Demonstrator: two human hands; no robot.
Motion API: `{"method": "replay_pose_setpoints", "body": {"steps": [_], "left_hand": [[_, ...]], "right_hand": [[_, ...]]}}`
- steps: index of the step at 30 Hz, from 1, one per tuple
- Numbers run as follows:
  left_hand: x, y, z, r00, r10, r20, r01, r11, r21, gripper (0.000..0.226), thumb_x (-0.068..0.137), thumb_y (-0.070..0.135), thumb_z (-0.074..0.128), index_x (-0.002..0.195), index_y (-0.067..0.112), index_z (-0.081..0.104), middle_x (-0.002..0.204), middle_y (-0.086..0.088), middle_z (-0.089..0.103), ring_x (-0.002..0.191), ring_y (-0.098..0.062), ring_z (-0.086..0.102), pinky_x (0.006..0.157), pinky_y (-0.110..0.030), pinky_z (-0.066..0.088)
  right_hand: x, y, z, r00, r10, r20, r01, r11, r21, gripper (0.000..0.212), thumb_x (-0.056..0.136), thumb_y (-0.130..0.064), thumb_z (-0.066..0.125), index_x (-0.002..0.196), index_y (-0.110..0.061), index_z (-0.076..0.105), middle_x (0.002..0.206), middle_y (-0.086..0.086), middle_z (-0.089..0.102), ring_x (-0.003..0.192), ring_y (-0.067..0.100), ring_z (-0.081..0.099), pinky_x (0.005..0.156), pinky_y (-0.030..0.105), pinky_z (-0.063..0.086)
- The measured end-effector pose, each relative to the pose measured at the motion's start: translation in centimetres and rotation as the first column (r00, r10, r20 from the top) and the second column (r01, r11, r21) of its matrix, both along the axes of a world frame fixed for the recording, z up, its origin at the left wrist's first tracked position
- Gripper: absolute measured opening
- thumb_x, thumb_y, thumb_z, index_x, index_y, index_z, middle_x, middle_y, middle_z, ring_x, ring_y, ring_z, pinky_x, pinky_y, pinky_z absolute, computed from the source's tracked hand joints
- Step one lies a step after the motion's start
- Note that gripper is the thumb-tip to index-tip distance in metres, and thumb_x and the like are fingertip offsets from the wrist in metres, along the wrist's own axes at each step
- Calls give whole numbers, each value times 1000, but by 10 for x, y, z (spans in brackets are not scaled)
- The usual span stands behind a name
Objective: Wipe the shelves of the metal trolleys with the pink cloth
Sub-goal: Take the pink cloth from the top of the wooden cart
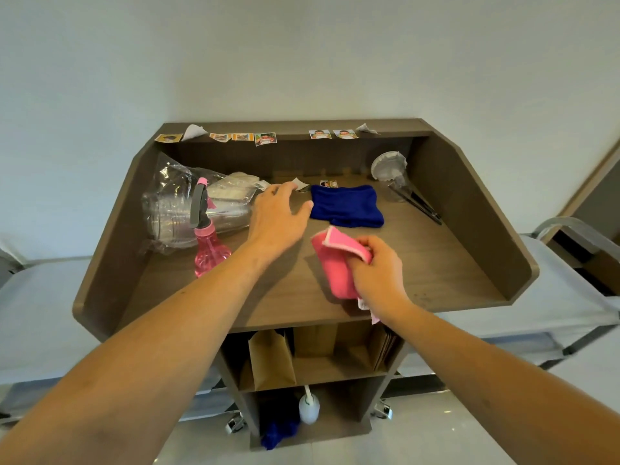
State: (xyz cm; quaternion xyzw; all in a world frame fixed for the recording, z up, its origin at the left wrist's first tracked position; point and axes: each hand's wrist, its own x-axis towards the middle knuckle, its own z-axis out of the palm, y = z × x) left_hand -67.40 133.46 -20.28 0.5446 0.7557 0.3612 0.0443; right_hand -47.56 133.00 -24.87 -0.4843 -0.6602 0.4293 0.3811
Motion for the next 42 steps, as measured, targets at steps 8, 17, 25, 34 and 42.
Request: {"method": "replay_pose_setpoints", "body": {"steps": [8, 17, 25, 34, 42], "left_hand": [[23, 16, 30, 947, -162, 279, 151, 987, 59, 26, 102, 43, 52, 115, 25, 66, 109, 8, 64, 105, -9, 56, 75, -20, 43], [65, 43, 39, 923, -272, 273, 252, 962, 105, 31, 101, 43, 53, 122, 25, 65, 111, 10, 66, 101, -8, 59, 68, -17, 42], [158, 43, 38, 859, -422, 289, 401, 907, 132, 36, 99, 47, 56, 127, 26, 62, 116, 9, 64, 98, -3, 56, 75, -17, 44], [324, 28, 43, 802, -537, 261, 522, 843, 130, 45, 94, 54, 61, 130, 28, 60, 126, 5, 65, 112, -15, 59, 102, -42, 50], [478, 2, 21, 782, -569, 255, 576, 816, 50, 48, 98, 56, 52, 134, 24, 57, 136, 0, 61, 119, -21, 58, 99, -36, 49]], "right_hand": [[14, 42, 67, 862, -163, -480, -85, 888, -453, 13, 99, -25, 65, 111, -20, 68, 94, 7, 79, 92, 30, 75, 85, 53, 61], [76, 40, 88, 576, -298, -762, -230, 834, -501, 32, 104, -28, 53, 132, -13, 58, 108, 16, 77, 91, 35, 76, 86, 56, 53], [173, 10, 69, 396, -379, -837, -186, 859, -477, 46, 94, -41, 65, 130, -13, 62, 114, 15, 74, 105, 37, 72, 99, 57, 50], [331, -40, 61, 375, -383, -844, -166, 868, -467, 85, 91, -80, 40, 115, -8, 78, 122, 18, 71, 106, 39, 70, 94, 56, 54], [488, -84, 32, 441, -456, -773, -58, 845, -532, 97, 84, -90, 23, 137, -17, 58, 131, 17, 68, 118, 43, 65, 98, 65, 48]]}}
